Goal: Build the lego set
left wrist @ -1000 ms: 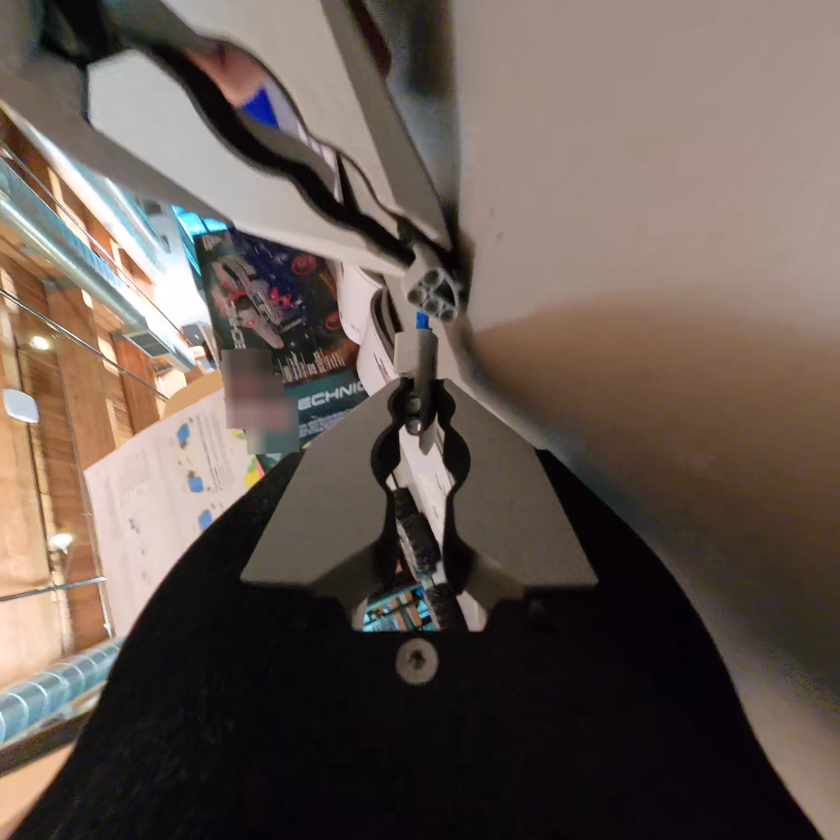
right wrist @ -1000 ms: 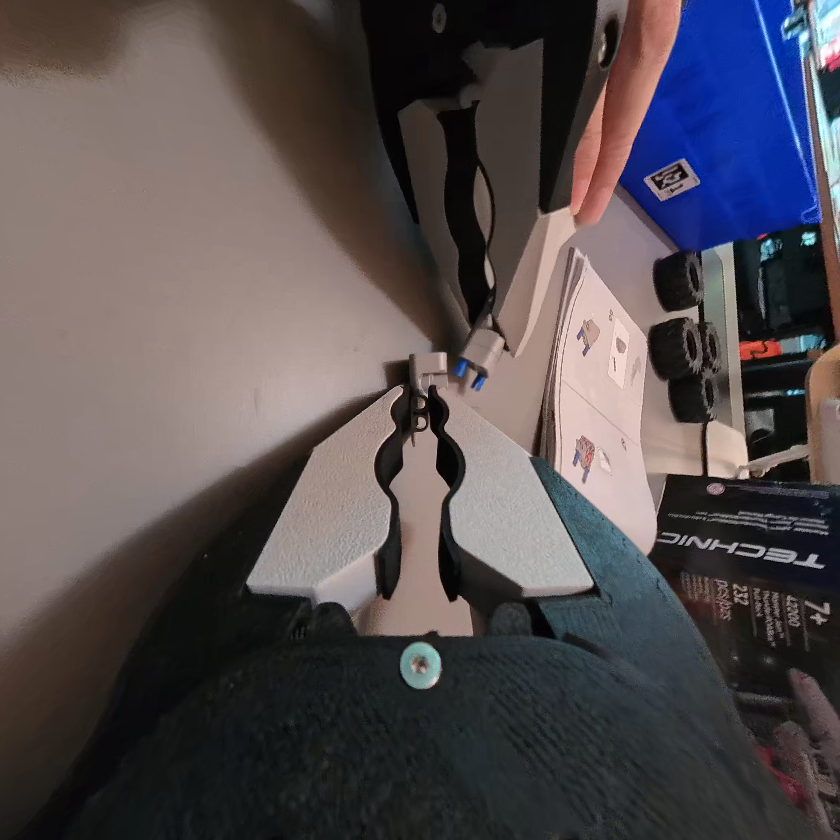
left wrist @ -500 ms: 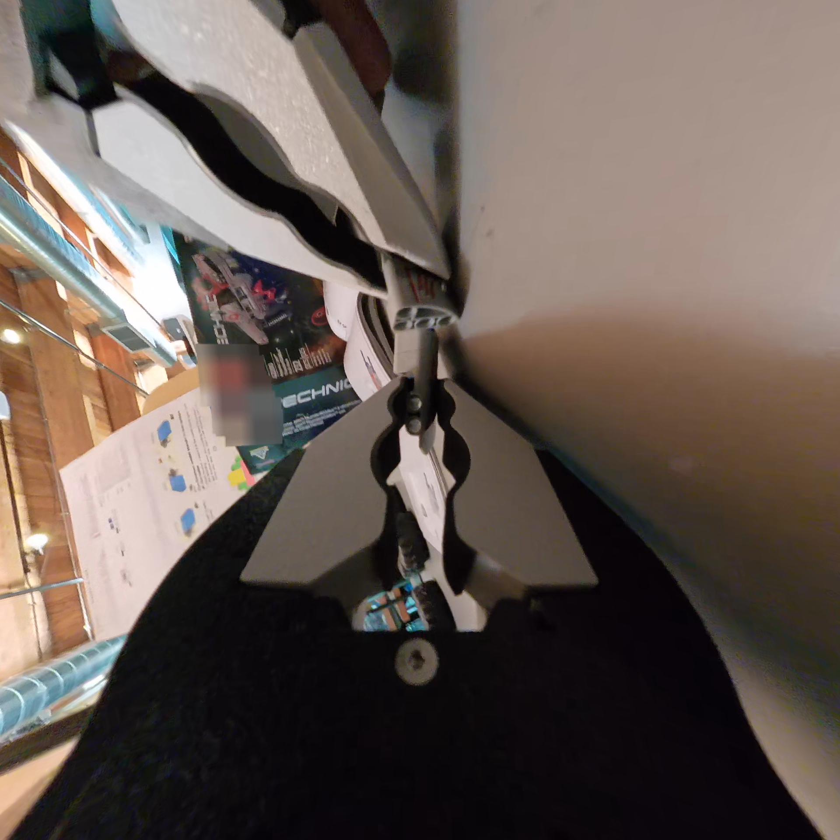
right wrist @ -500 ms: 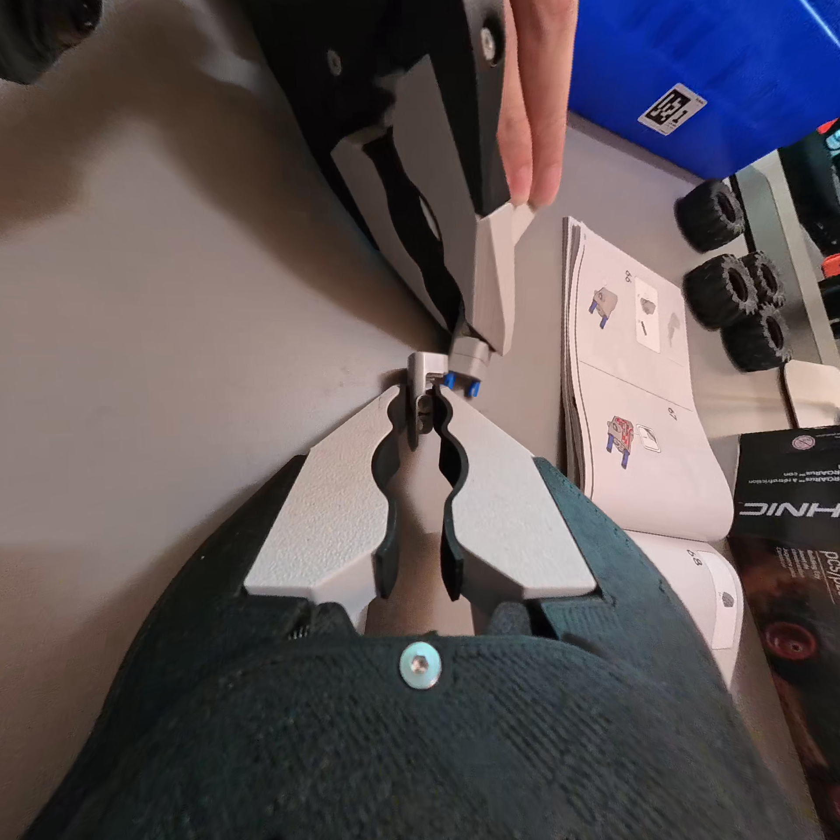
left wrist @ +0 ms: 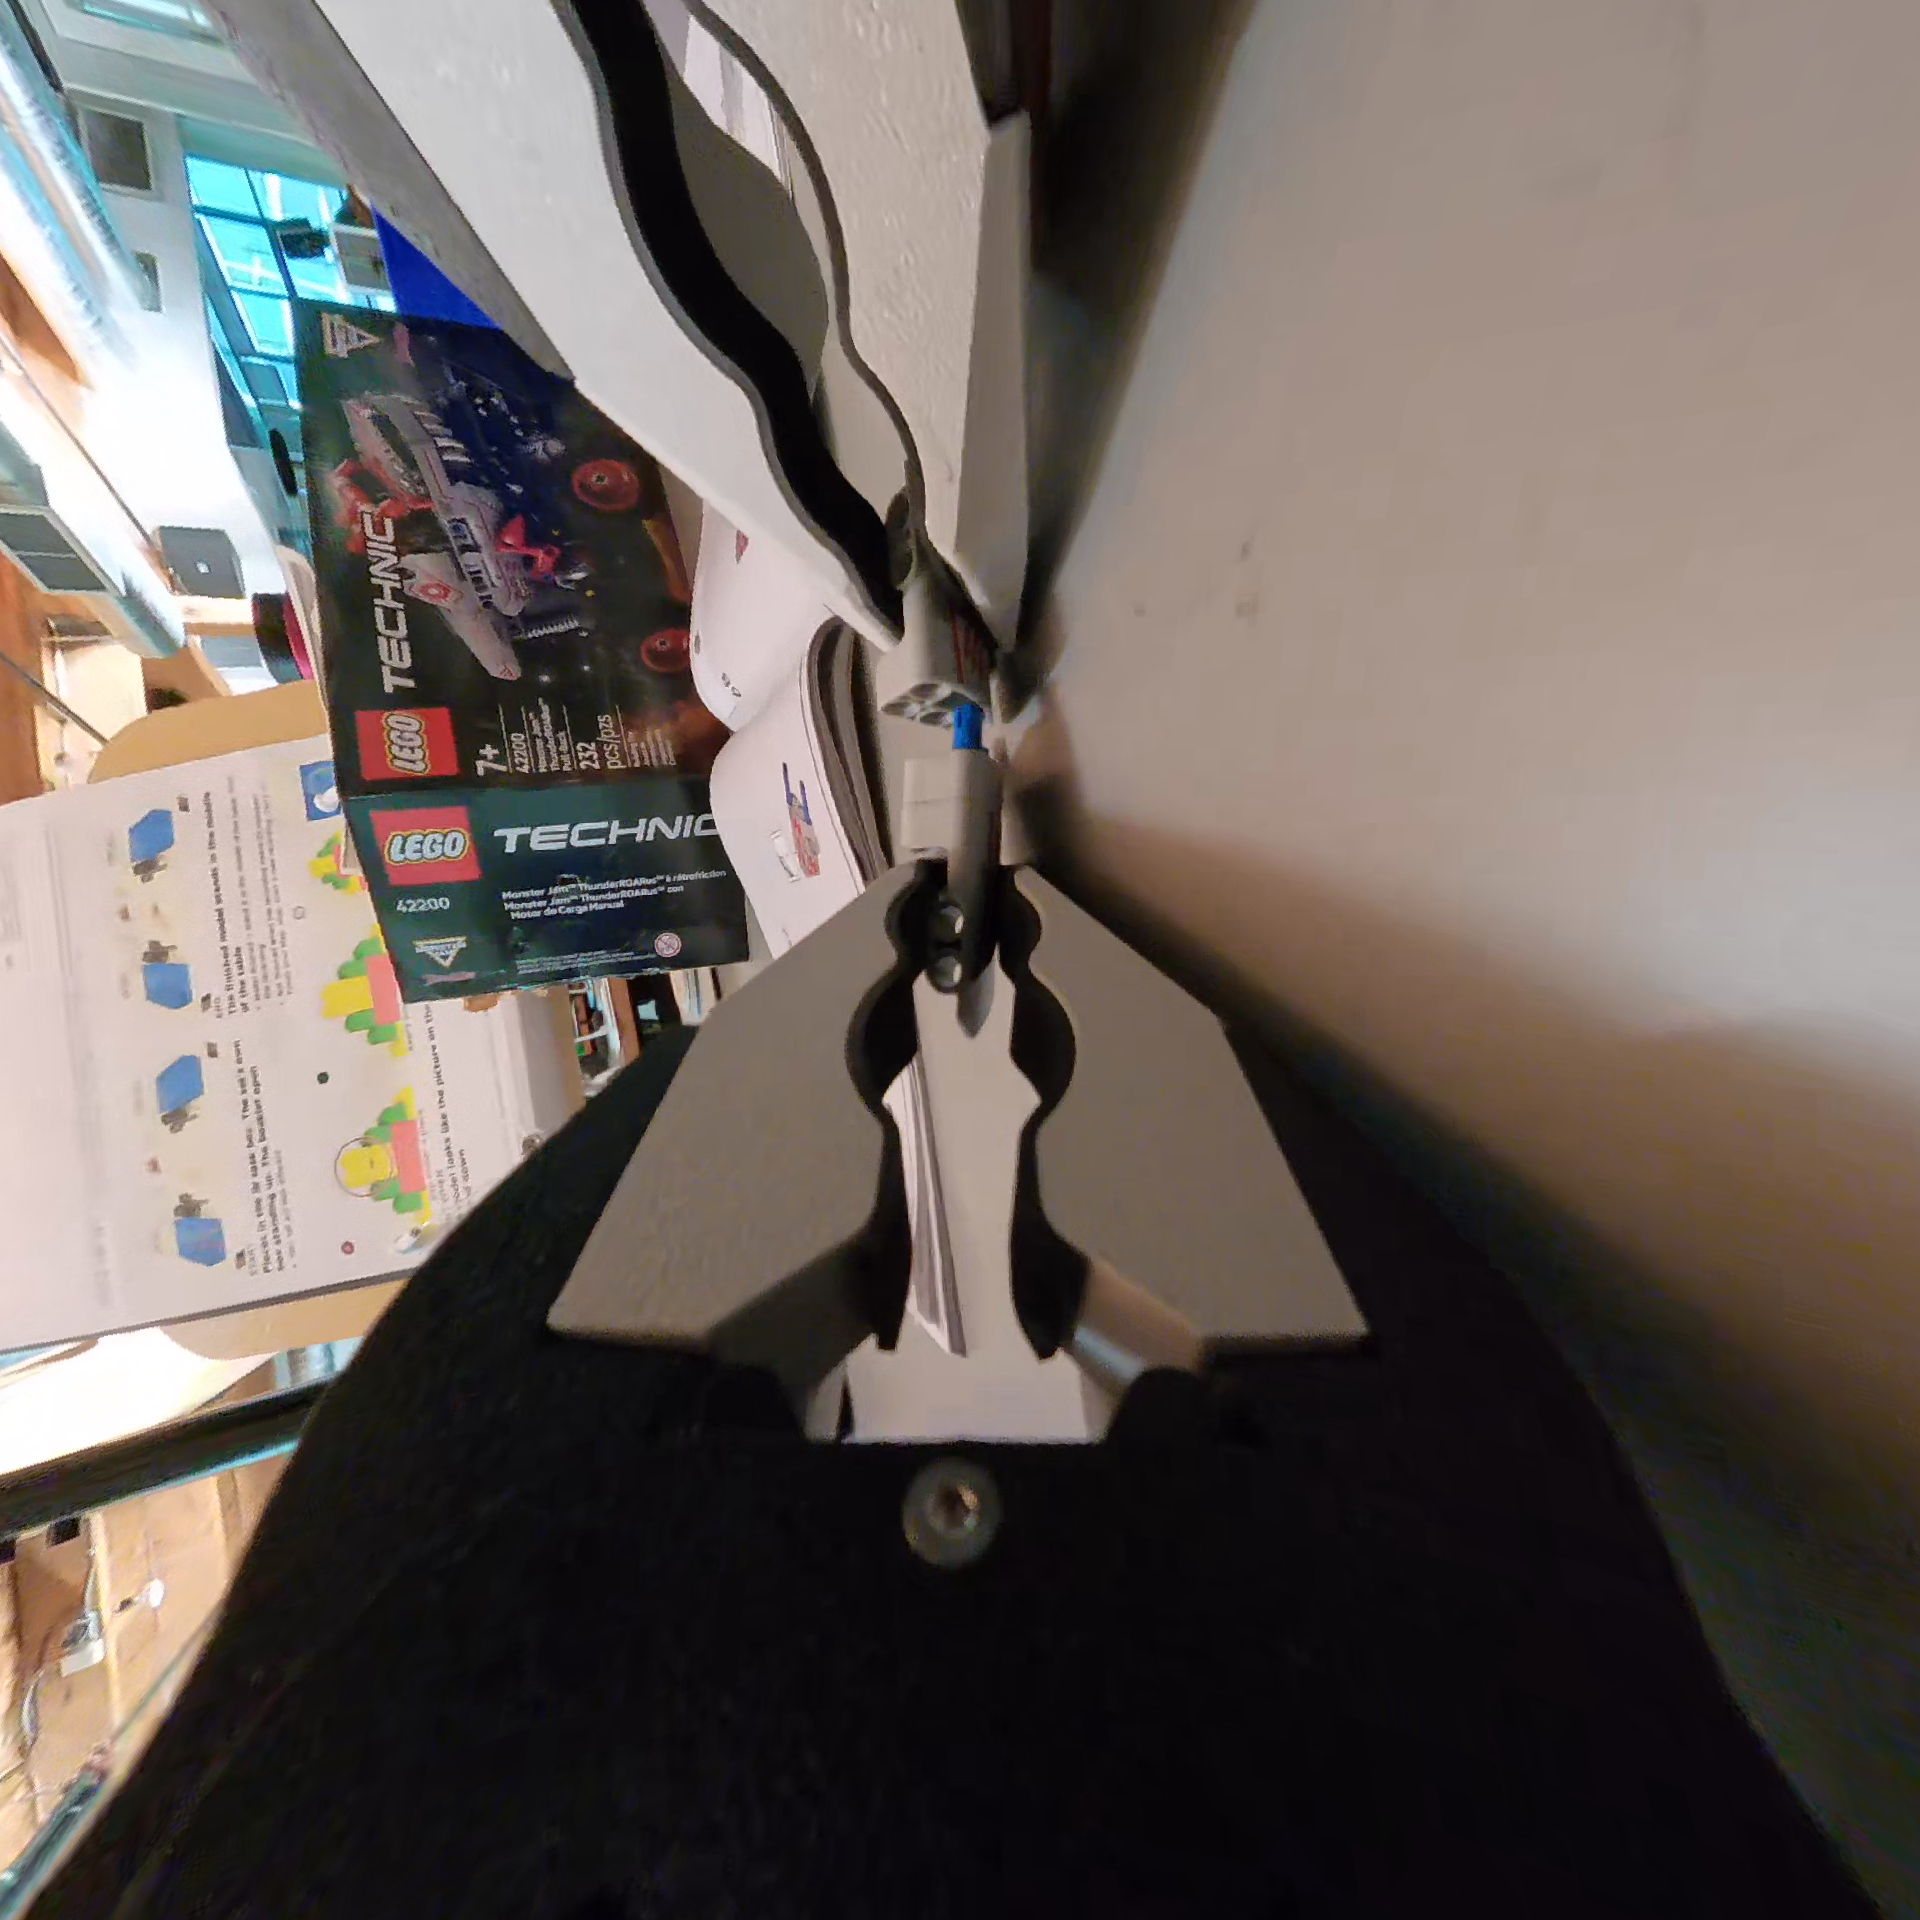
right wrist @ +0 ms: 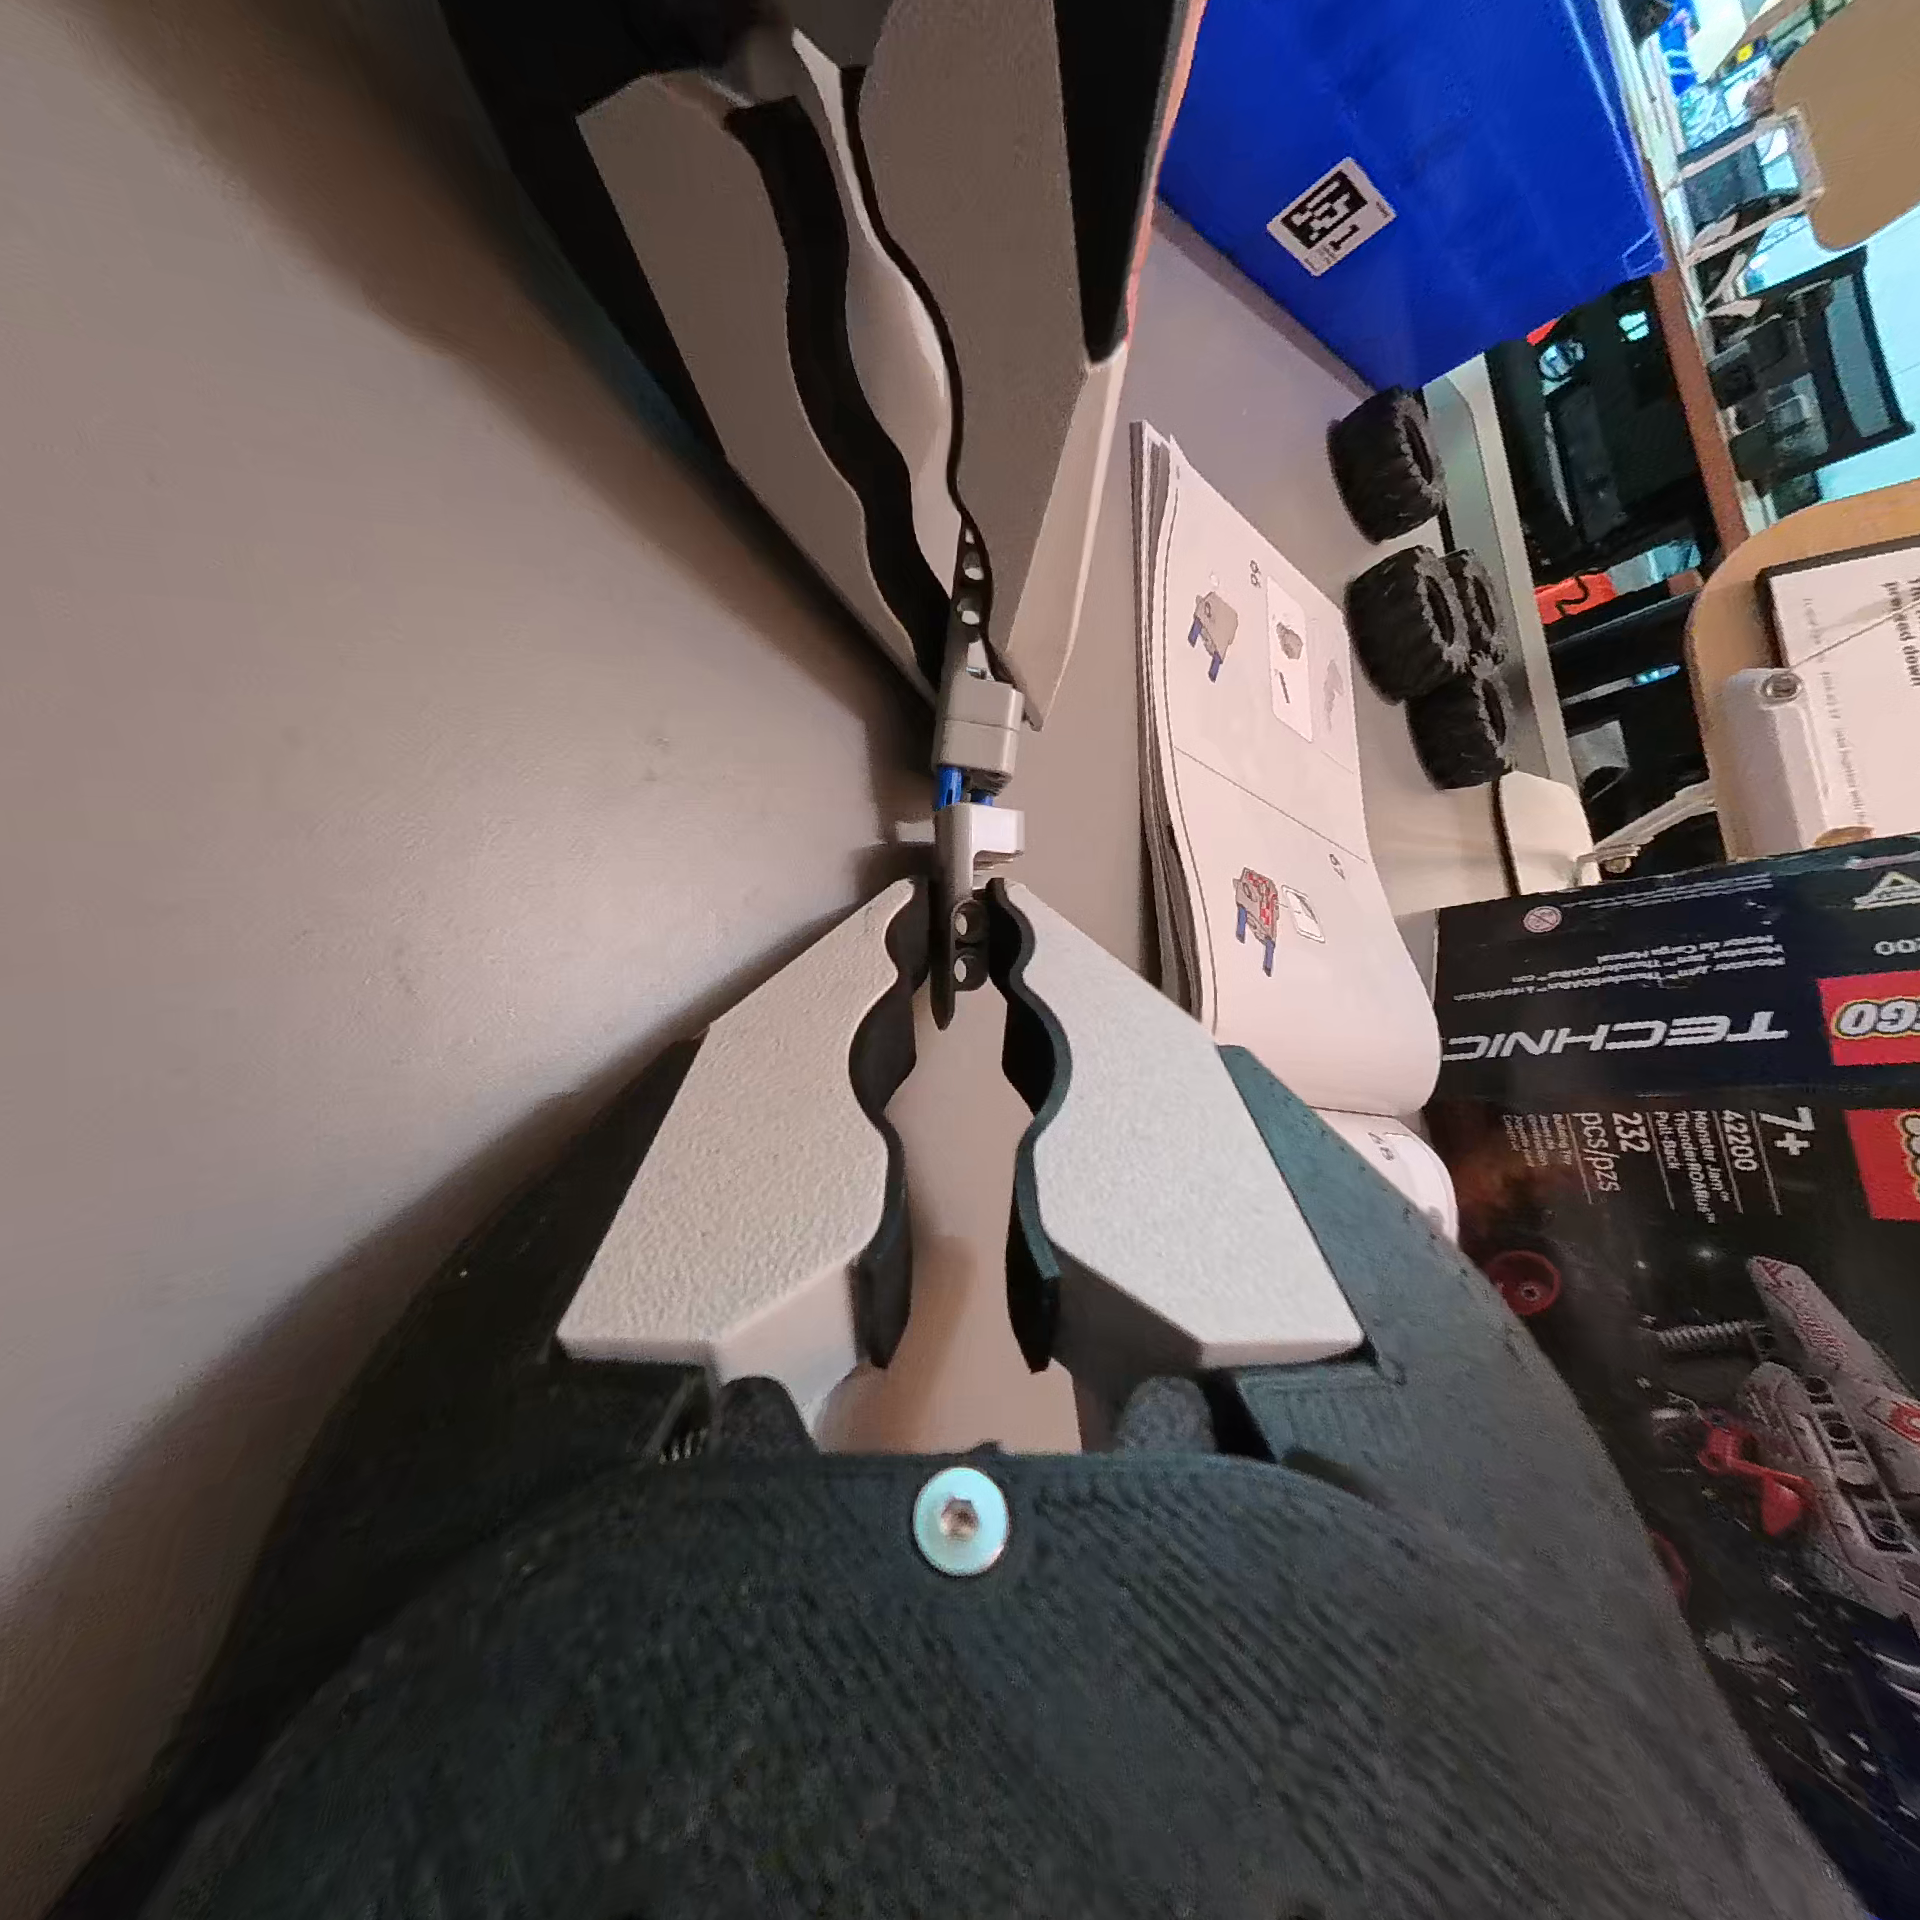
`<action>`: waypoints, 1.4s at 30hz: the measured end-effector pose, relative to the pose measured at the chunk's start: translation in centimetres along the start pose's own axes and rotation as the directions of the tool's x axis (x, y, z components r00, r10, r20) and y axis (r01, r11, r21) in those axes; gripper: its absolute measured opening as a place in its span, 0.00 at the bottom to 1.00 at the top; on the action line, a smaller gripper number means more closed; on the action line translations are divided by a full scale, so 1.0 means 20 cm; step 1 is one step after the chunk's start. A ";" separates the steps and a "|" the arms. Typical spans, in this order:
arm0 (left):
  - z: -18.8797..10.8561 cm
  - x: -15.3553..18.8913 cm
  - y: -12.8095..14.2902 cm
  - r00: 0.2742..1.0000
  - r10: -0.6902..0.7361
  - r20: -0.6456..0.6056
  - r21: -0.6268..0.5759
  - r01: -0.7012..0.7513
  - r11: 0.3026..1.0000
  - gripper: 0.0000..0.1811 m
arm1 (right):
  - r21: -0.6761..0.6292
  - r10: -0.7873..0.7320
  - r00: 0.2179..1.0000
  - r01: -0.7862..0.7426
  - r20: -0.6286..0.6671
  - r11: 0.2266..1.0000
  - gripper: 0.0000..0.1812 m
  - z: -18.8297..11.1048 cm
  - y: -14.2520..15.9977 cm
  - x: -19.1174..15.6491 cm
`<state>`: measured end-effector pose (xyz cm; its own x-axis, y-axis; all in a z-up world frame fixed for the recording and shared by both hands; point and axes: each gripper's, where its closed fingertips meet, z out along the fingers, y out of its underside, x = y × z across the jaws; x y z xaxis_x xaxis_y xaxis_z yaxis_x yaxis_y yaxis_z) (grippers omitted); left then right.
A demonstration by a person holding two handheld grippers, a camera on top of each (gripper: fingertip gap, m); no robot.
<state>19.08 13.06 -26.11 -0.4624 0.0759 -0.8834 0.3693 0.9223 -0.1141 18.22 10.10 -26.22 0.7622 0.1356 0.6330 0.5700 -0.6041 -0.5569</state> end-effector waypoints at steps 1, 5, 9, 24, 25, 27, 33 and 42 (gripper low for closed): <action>0.00 0.00 0.00 1.000 -0.020 -0.005 0.001 0.020 1.000 0.05 | 0.001 -0.011 1.000 0.011 -0.012 1.000 0.05 0.00 0.00 0.00; 0.00 0.00 -0.01 0.996 -0.082 -0.040 0.015 0.083 0.996 0.05 | -0.010 -0.041 0.999 0.041 -0.032 0.999 0.05 0.01 0.00 0.01; -0.01 0.00 -0.01 0.991 -0.124 -0.054 0.035 0.126 0.991 0.05 | -0.015 -0.051 0.998 0.051 -0.043 0.999 0.05 0.01 0.00 0.02; 0.00 0.01 0.00 0.968 -0.215 -0.127 0.081 0.227 0.971 0.05 | 0.026 0.010 1.000 -0.011 0.023 1.000 0.05 0.02 0.00 0.02; 0.00 0.01 0.00 0.964 -0.228 -0.135 0.085 0.241 0.967 0.05 | 0.034 0.018 0.999 -0.020 0.038 0.999 0.05 0.02 0.00 0.02; 0.00 0.01 0.00 0.961 -0.234 -0.145 0.093 0.249 0.964 0.05 | 0.049 0.047 0.996 -0.050 0.073 0.998 0.05 0.03 0.00 0.02; 0.00 0.01 0.01 0.949 -0.242 -0.203 0.123 0.270 0.955 0.05 | 0.079 0.044 0.988 -0.056 0.150 0.995 0.05 0.04 -0.01 0.01; 0.00 0.01 0.02 0.874 -0.371 -0.315 0.109 0.422 0.900 0.05 | 0.089 0.007 0.994 -0.018 0.112 0.996 0.05 0.06 -0.02 0.03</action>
<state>19.10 13.43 -26.42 -0.7947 -0.1571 -0.5863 0.2251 0.8208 -0.5250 18.80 11.24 -26.32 0.7961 0.2185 0.5644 0.5816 -0.5339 -0.6137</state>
